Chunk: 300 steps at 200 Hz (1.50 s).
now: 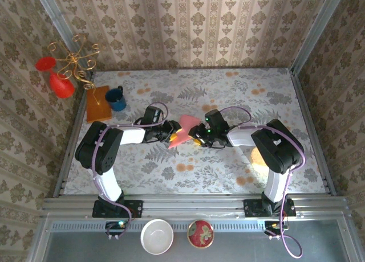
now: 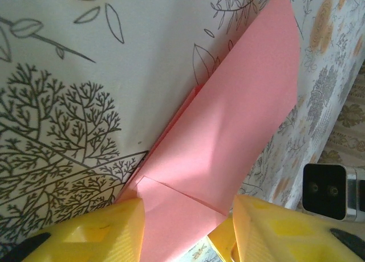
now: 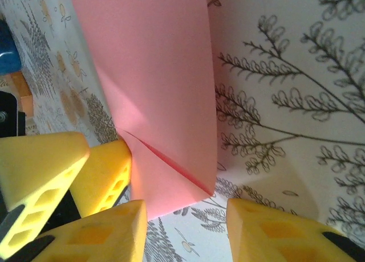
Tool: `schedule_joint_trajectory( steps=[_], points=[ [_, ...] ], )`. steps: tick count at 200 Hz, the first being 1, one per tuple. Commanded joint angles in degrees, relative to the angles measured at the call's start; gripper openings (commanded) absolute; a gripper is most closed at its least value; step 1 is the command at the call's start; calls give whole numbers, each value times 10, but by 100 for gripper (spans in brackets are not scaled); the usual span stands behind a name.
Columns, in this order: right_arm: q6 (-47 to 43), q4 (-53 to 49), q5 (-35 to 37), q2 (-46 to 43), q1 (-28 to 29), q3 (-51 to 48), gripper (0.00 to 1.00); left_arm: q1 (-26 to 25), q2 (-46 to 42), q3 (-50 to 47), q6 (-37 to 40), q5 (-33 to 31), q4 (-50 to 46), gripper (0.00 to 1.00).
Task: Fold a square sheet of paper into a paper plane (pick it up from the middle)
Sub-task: Fold the wing for the fifth time at the center of the table.
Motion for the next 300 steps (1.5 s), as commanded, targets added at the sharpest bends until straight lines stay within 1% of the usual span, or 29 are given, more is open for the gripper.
schedule_joint_trajectory(
  steps=[1, 33, 91, 151, 185, 209, 226, 238, 269, 287, 300],
  points=[
    [-1, 10, -2, 17, 3, 24, 42, 3, 13, -18, -14, -1, -19, 46],
    [5, 30, -6, 29, 0, 32, 39, 5, 14, -22, -17, 3, -13, 46],
    [23, 88, -2, 23, 0, 8, 33, 8, 14, -22, -14, 5, -10, 46],
    [24, 72, -3, 37, 0, 17, 21, 8, 9, -25, -13, 8, 5, 47],
    [27, 71, 5, 34, 0, 14, 10, 9, 3, -21, -5, 12, 8, 47],
    [22, 69, 16, 22, -2, 9, 5, 10, -10, -18, 9, 7, -3, 48],
    [18, 64, 27, 4, -6, 1, 2, 12, -28, -9, 40, 11, -24, 50],
    [11, 54, 38, -13, -10, -7, 2, 12, -49, -2, 75, -1, -59, 53],
    [-2, 23, 59, -54, -20, -21, 1, -2, -99, 20, 182, -63, -132, 59],
    [-1, 12, 59, -67, -26, -27, 1, -27, -112, 39, 254, -107, -164, 62],
    [5, 11, 54, -70, -31, -30, 1, -49, -118, 48, 308, -143, -171, 67]
  ],
)
